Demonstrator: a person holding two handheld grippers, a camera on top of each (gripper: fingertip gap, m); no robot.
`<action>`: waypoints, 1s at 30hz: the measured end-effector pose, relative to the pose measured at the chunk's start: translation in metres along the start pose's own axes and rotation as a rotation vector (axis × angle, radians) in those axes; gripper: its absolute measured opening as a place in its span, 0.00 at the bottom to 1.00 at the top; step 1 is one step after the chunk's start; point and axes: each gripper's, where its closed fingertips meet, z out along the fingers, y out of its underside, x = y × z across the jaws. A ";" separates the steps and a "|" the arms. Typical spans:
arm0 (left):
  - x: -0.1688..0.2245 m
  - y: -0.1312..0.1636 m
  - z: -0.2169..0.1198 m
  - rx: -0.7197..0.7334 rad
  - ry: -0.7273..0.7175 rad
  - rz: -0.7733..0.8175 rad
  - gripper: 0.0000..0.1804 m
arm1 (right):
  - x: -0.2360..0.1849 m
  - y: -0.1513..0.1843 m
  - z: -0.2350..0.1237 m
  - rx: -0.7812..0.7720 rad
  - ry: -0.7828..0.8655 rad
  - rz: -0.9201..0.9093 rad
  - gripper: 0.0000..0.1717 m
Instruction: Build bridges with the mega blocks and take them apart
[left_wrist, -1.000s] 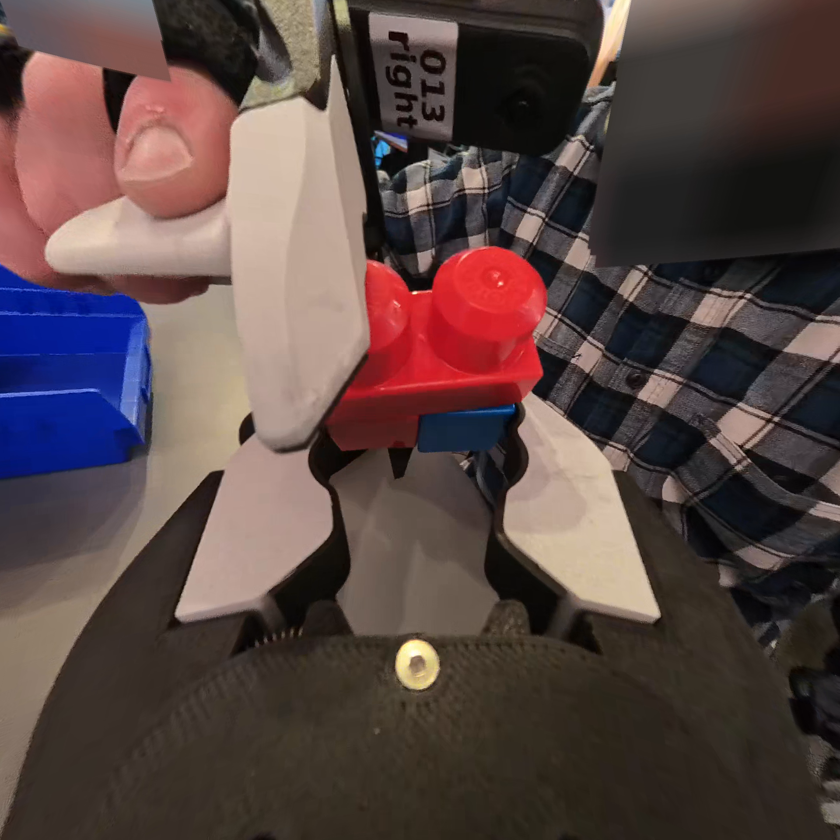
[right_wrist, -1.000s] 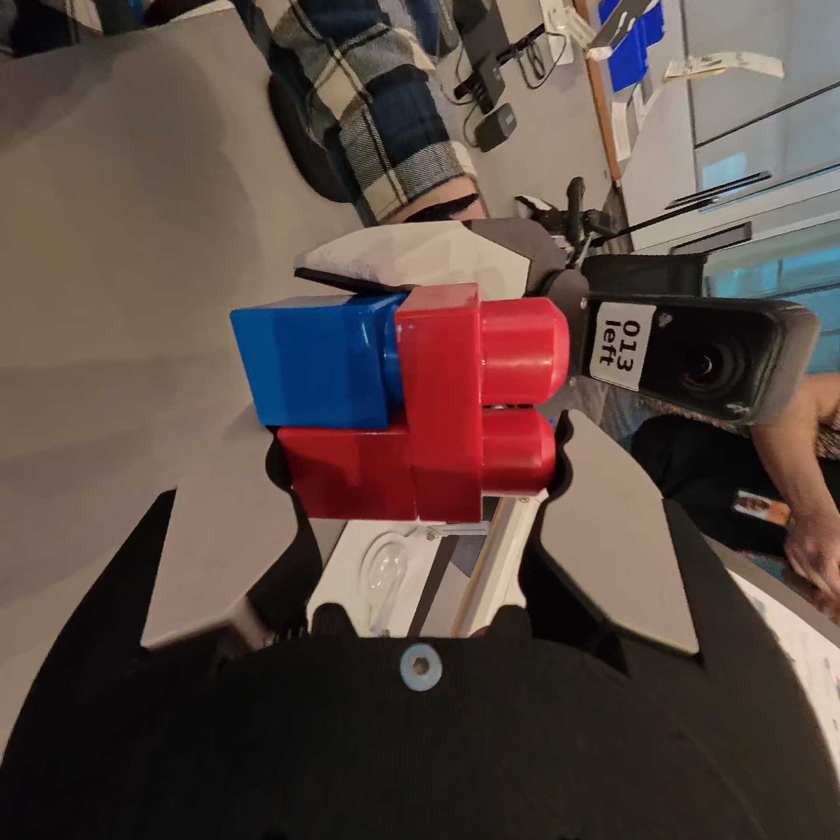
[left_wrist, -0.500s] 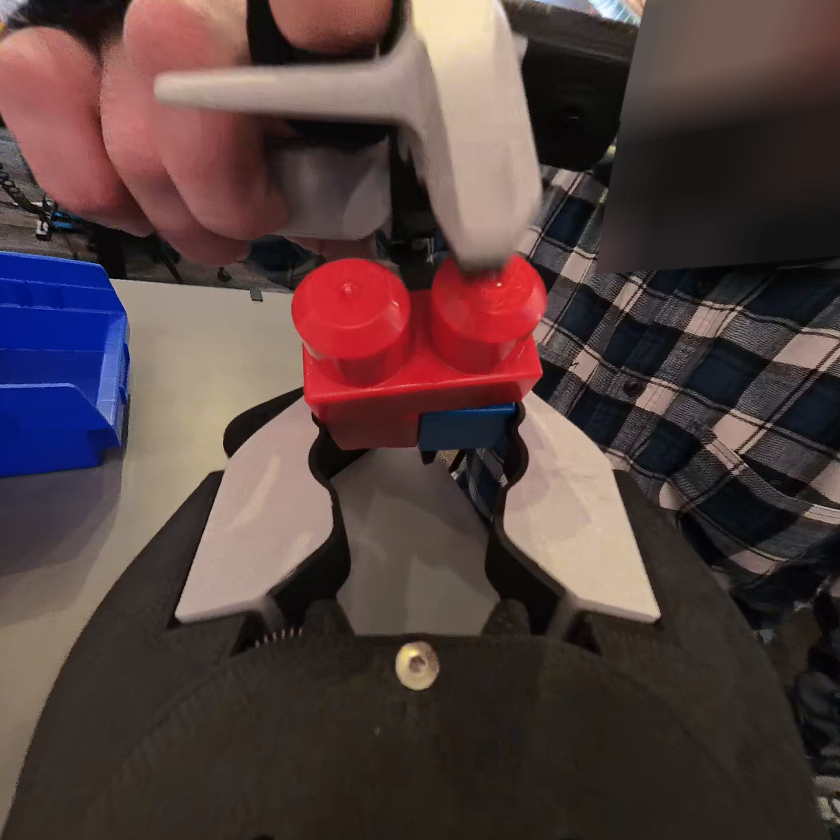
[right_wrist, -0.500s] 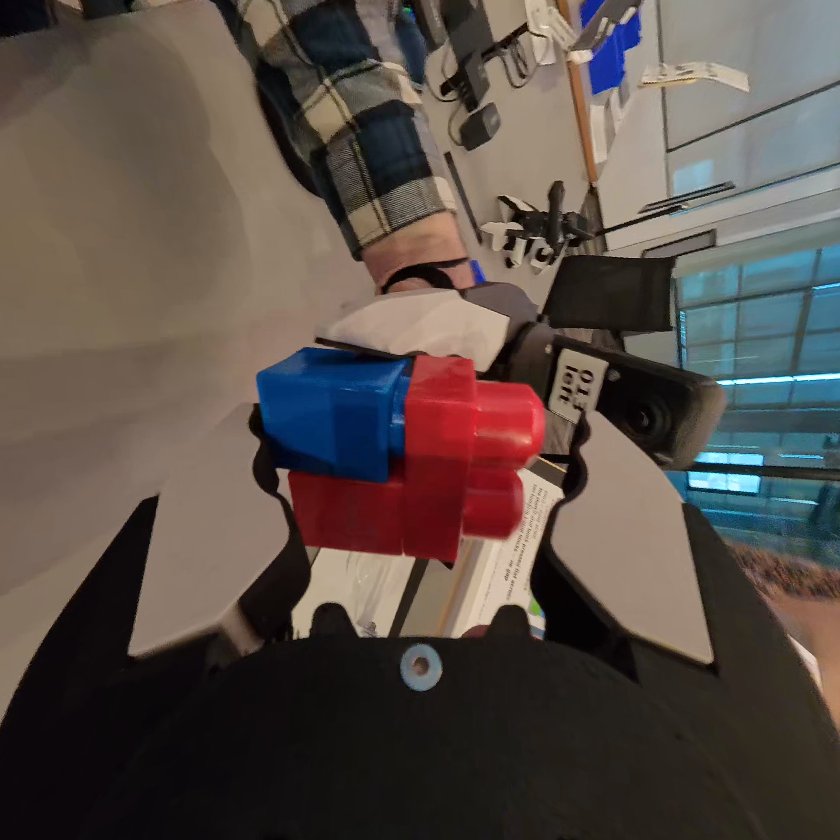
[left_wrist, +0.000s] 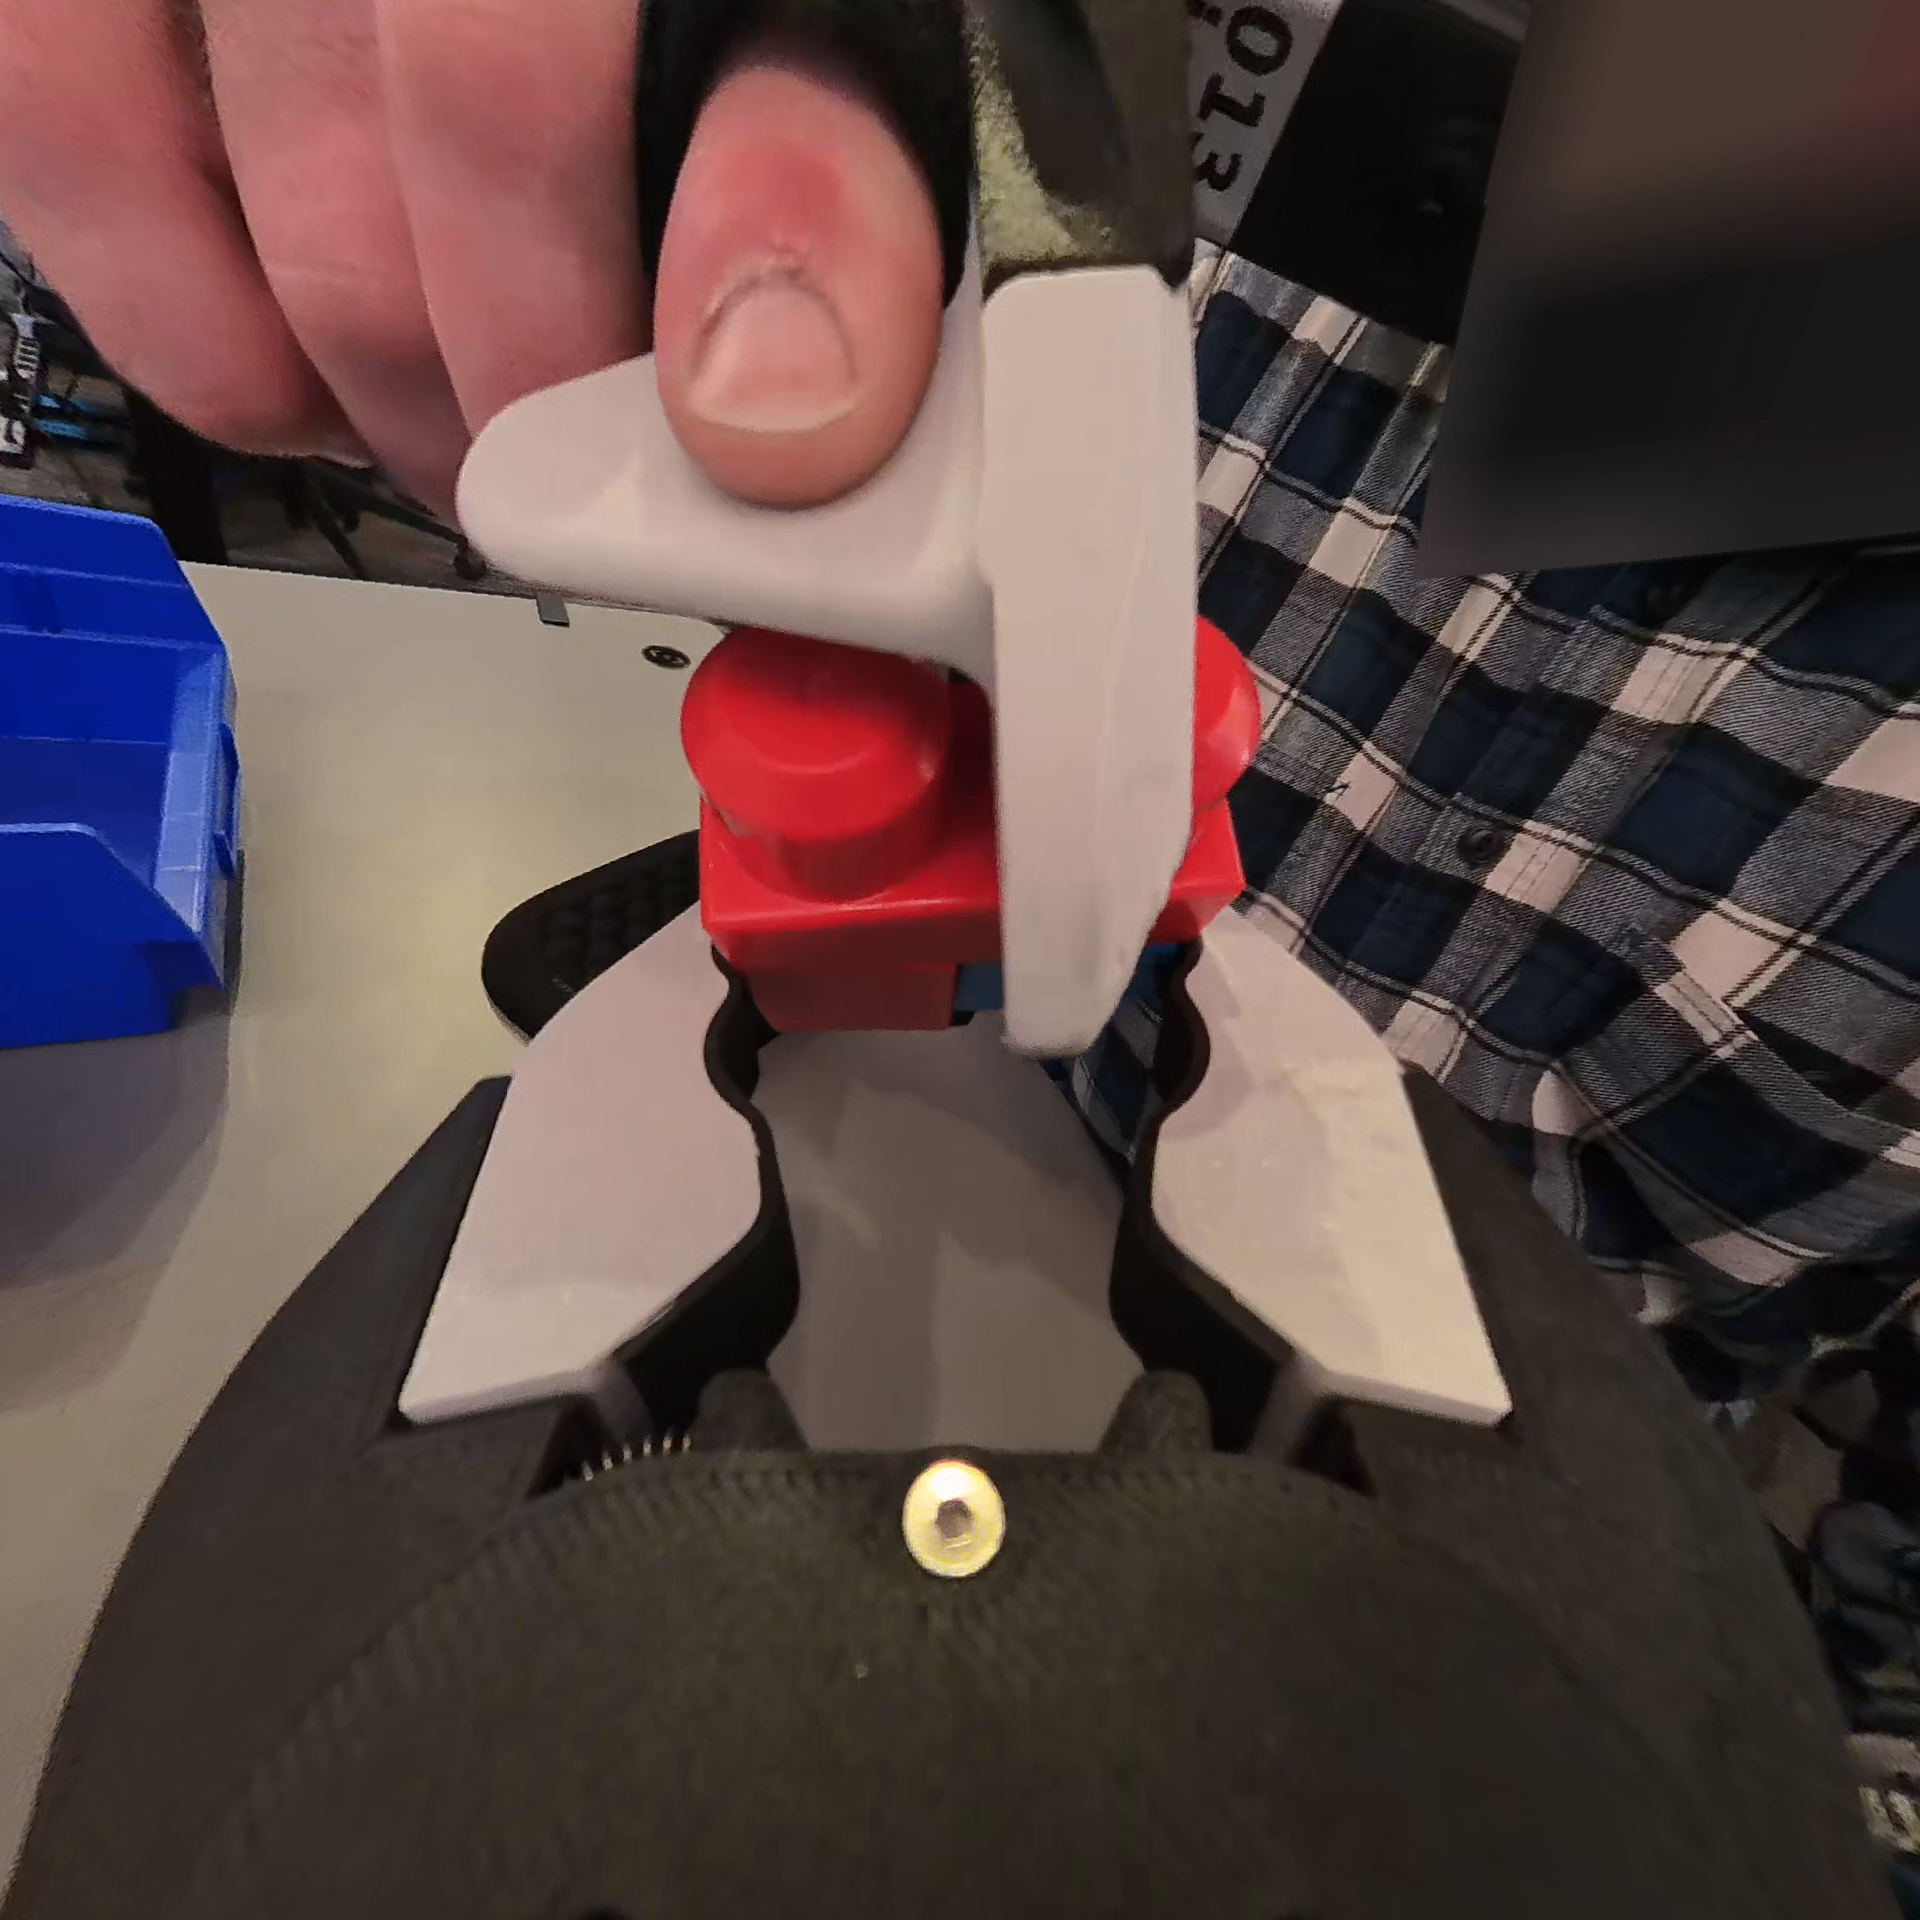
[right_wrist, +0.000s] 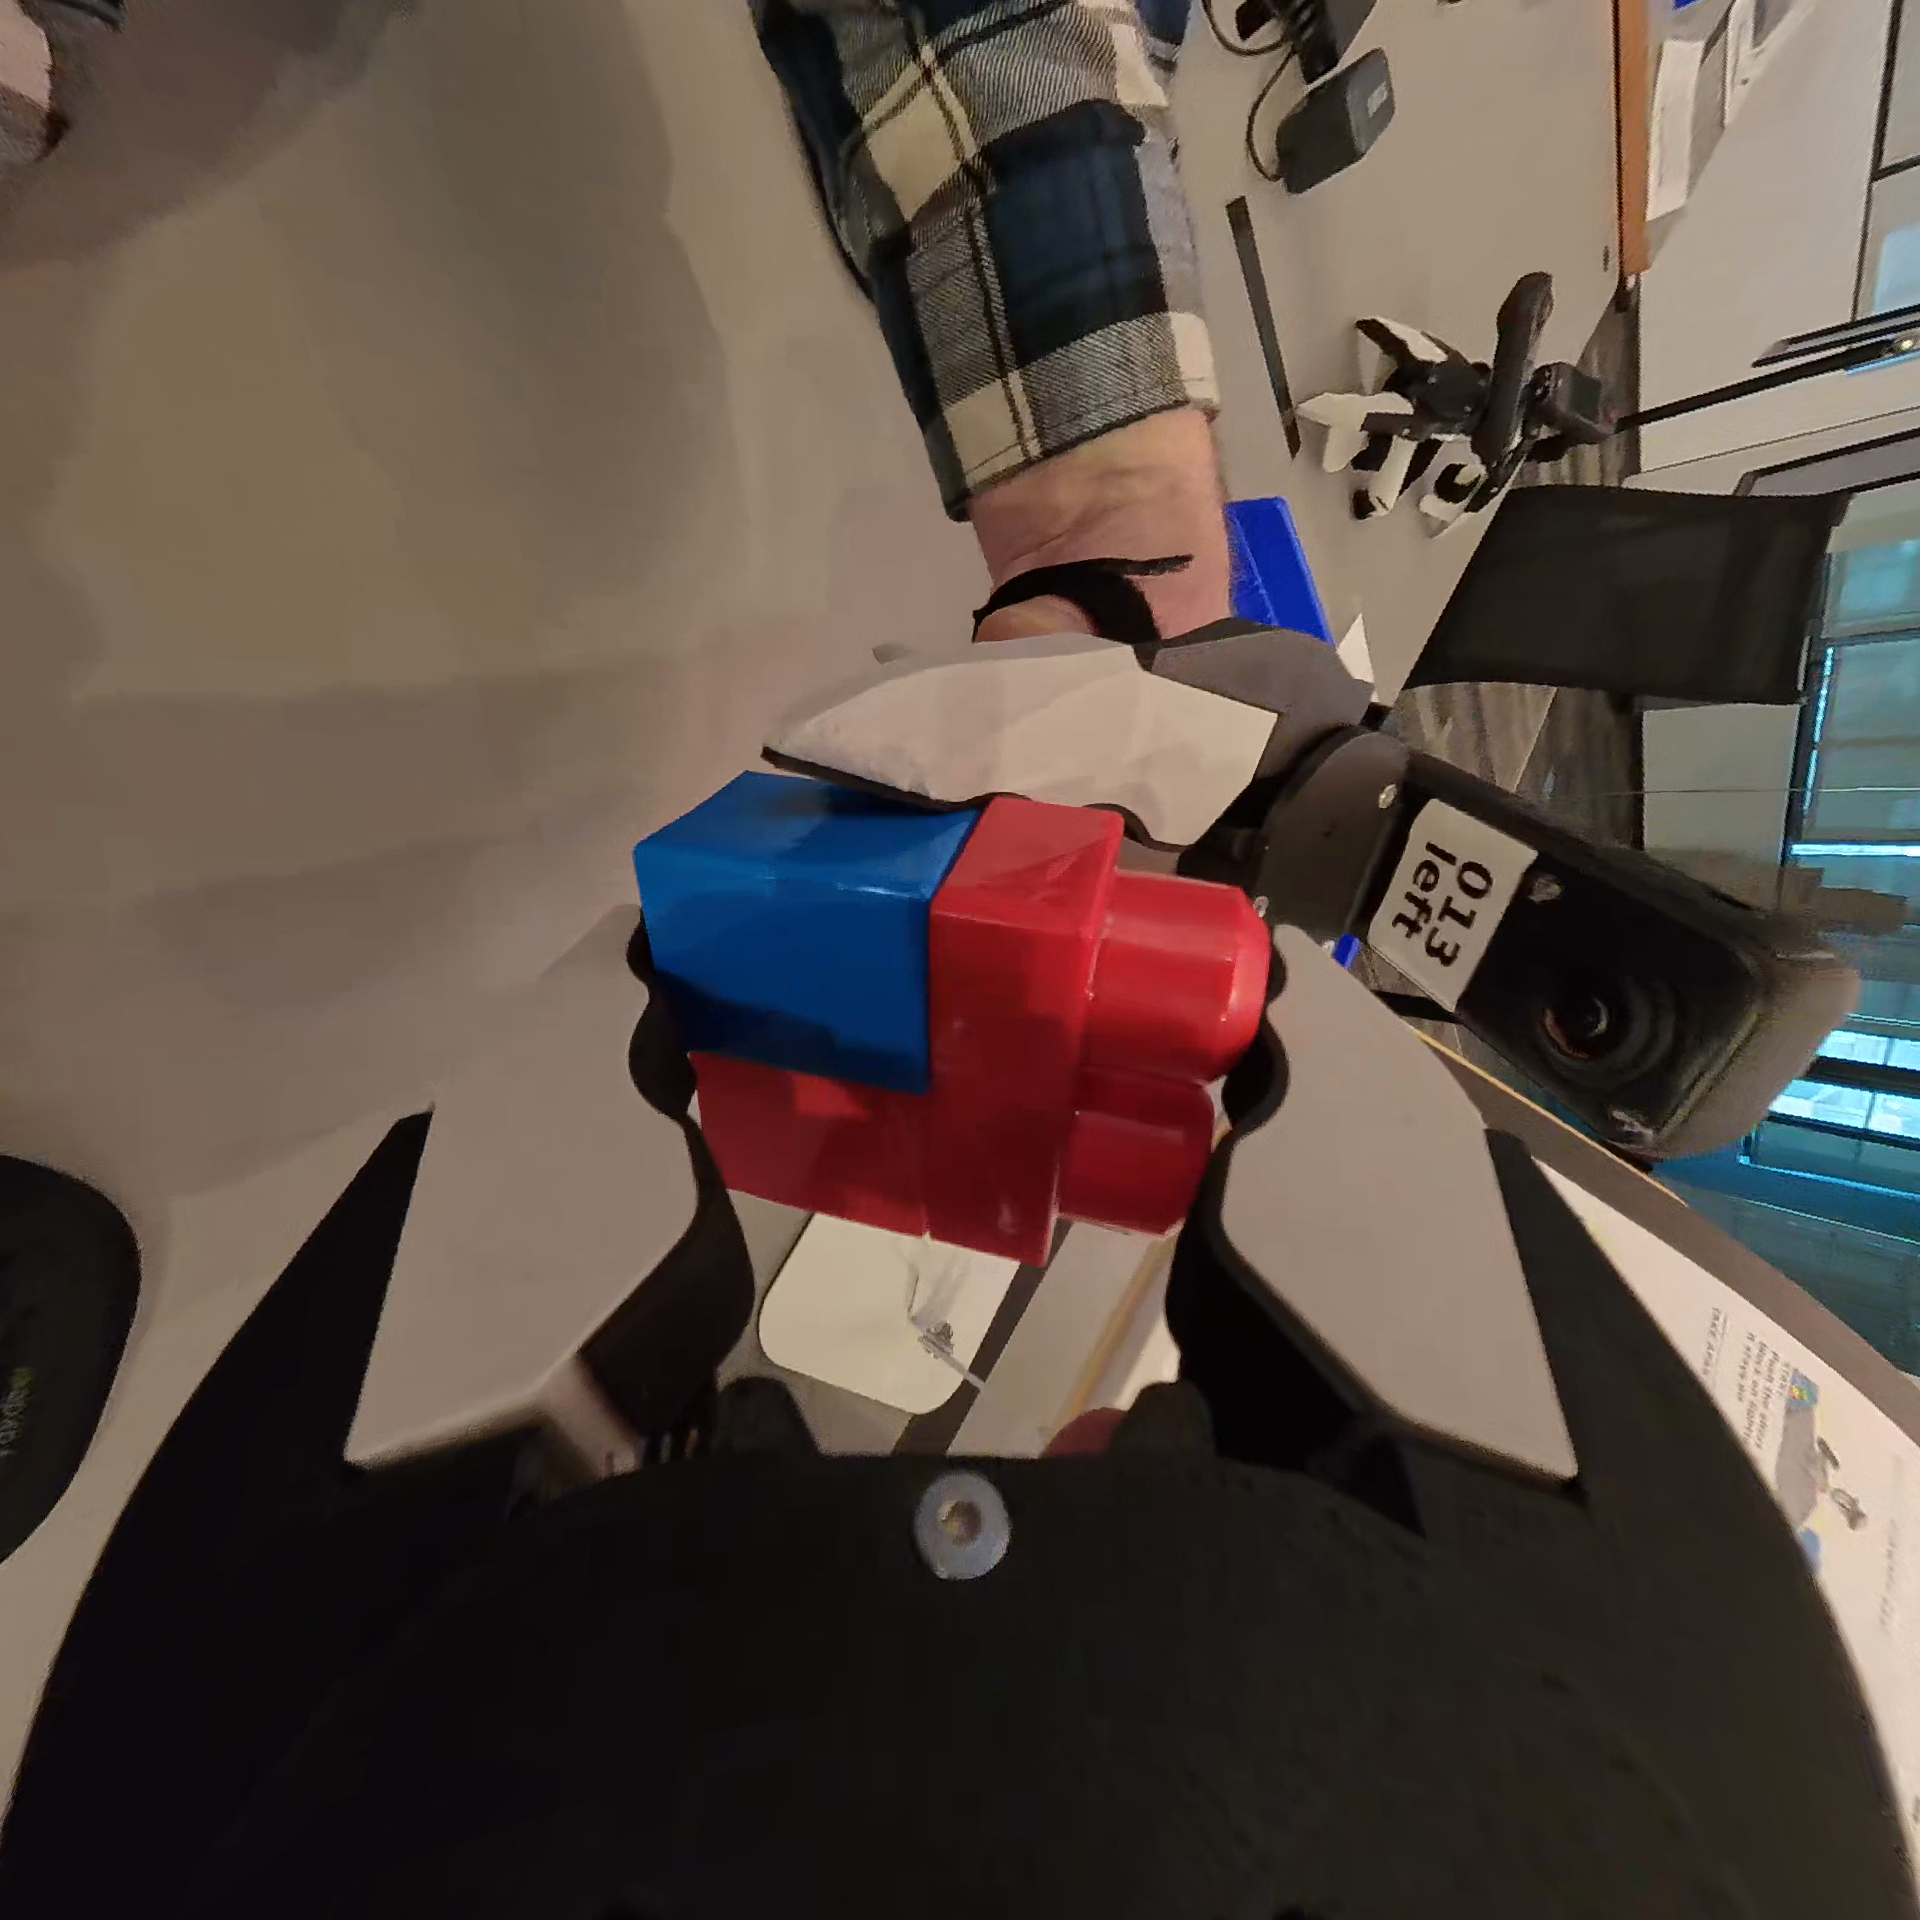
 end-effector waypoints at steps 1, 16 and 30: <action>0.000 -0.001 0.000 0.018 0.002 0.001 0.41 | 0.002 0.000 -0.001 -0.001 0.018 0.002 0.60; -0.007 -0.057 0.012 0.467 0.033 -0.012 0.49 | 0.038 0.012 -0.040 -0.195 0.583 0.049 0.61; -0.028 -0.061 0.030 0.527 -0.082 0.028 0.48 | 0.022 0.029 -0.052 -0.217 0.611 0.054 0.61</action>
